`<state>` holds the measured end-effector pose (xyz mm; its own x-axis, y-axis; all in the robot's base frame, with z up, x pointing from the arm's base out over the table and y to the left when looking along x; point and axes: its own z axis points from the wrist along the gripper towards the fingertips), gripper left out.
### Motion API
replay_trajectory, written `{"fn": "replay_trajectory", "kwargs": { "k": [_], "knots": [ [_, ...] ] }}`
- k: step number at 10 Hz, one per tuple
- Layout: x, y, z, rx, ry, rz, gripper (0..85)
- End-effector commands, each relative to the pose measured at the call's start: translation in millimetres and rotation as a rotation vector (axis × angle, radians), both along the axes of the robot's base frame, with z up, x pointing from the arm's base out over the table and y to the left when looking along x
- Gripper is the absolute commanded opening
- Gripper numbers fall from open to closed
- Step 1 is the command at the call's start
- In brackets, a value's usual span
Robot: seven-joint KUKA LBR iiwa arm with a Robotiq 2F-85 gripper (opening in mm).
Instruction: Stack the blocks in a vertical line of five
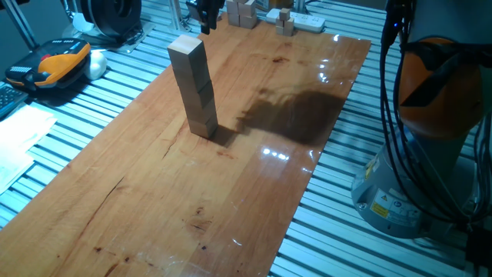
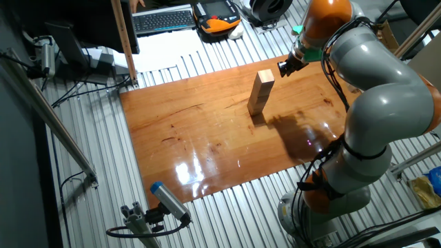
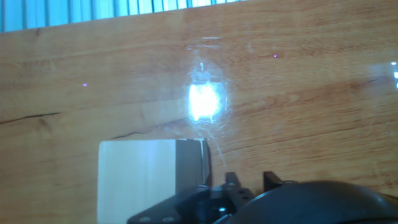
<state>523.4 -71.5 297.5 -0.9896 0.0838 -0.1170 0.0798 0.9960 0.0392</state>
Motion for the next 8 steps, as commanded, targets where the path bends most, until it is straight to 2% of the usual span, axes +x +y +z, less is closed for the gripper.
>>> {"fn": "replay_trajectory", "kwargs": {
  "k": [1, 2, 4, 6, 8],
  "knots": [
    [0.1, -1.6, -1.5, 0.001, 0.003, -0.002, 0.0],
    [1.5, -6.0, -5.4, 0.008, 0.009, -0.003, 0.0],
    [7.6, -12.9, -14.4, 0.002, 0.018, -0.005, 0.0],
    [16.6, -14.9, -21.2, -0.031, 0.038, -0.013, 0.0],
    [21.2, -20.2, -29.0, -0.026, 0.044, -0.008, 0.0]
  ]
}}
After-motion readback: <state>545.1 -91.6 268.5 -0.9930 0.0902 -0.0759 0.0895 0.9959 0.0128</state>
